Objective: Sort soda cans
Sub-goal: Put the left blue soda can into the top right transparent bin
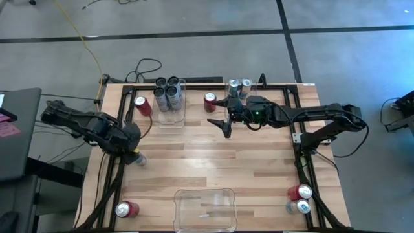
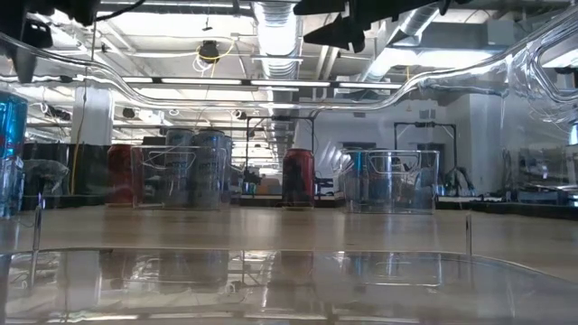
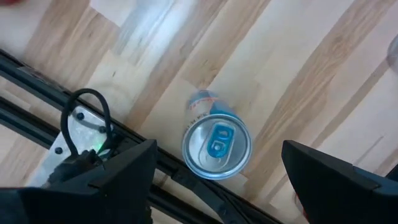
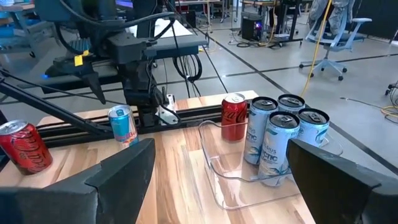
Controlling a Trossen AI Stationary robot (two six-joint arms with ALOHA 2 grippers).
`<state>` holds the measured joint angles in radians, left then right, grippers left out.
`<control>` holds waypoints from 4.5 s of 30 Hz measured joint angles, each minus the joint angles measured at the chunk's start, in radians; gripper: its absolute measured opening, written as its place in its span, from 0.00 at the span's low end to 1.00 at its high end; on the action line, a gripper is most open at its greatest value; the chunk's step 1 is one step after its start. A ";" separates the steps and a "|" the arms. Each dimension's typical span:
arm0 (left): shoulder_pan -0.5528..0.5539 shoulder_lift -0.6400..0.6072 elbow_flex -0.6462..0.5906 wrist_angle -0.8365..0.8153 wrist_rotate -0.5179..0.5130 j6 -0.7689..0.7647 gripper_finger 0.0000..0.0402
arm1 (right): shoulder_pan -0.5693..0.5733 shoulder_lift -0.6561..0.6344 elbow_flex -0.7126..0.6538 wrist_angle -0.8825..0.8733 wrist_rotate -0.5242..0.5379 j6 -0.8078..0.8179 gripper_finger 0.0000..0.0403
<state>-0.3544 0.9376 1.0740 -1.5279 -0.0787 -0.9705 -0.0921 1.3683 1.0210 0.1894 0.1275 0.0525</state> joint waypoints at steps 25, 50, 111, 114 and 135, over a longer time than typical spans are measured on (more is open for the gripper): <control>-0.135 0.075 -0.096 0.054 -0.043 -0.085 0.85 | 0.001 0.000 0.000 -0.024 0.000 0.003 0.94; -0.124 0.076 -0.217 0.188 -0.038 -0.034 0.70 | 0.001 0.000 0.000 0.006 0.000 0.026 0.94; 0.341 0.770 0.410 0.626 0.048 1.004 0.79 | 0.171 -0.072 -0.114 -0.399 0.137 0.254 0.94; 0.341 0.770 0.410 0.616 0.048 0.995 0.81 | 0.163 -0.070 -0.114 -0.380 0.136 0.253 0.94; 0.316 0.693 0.176 0.833 0.025 1.068 0.81 | 0.271 0.227 -0.114 -0.479 0.113 0.325 0.94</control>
<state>-0.0381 1.6304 1.2500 -0.6954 -0.0541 0.0978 0.1785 1.5952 0.9070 -0.2893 0.2405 0.3771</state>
